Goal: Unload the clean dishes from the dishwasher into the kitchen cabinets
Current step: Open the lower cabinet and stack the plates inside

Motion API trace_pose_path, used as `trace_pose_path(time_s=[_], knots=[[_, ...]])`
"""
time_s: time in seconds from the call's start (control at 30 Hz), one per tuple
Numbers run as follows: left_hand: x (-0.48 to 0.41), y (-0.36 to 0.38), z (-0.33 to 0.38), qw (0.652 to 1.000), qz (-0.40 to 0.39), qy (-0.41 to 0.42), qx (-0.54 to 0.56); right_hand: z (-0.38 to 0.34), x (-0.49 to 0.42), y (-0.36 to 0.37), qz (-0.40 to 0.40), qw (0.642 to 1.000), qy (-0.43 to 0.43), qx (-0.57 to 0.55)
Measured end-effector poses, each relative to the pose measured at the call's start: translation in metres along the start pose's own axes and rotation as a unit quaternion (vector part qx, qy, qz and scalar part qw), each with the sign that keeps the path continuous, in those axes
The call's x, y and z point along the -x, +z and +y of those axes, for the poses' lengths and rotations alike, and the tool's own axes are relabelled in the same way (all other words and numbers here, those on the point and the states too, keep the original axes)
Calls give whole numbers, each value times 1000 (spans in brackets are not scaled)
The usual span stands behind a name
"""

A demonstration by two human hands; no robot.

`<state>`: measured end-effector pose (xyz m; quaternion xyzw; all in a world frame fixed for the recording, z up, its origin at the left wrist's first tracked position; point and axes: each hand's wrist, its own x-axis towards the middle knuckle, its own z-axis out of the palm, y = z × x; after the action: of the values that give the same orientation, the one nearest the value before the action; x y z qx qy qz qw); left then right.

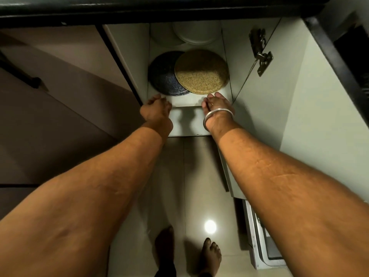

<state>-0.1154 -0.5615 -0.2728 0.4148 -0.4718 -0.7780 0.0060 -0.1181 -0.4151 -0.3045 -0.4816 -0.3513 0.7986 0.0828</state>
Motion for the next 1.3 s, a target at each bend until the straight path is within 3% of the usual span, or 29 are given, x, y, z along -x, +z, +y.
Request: trace_pose_path(time_s=[0.03, 0.1, 0.53, 0.93, 1.3], knots=[[9, -3, -1, 999, 13, 10, 29, 0, 11, -4, -39, 998, 37, -41], [26, -12, -6, 999, 7, 13, 42, 0, 21, -18, -72, 996, 30, -43], [154, -125, -77, 1000, -3, -6, 6, 49, 150, -165, -124, 990, 52, -36], [269, -227, -156, 994, -54, 7, -99, 64, 227, -334, -78, 996, 45, -3], [393, -190, -298, 960, -132, 15, -248, -25, 230, -534, 0, 999, 13, 42]])
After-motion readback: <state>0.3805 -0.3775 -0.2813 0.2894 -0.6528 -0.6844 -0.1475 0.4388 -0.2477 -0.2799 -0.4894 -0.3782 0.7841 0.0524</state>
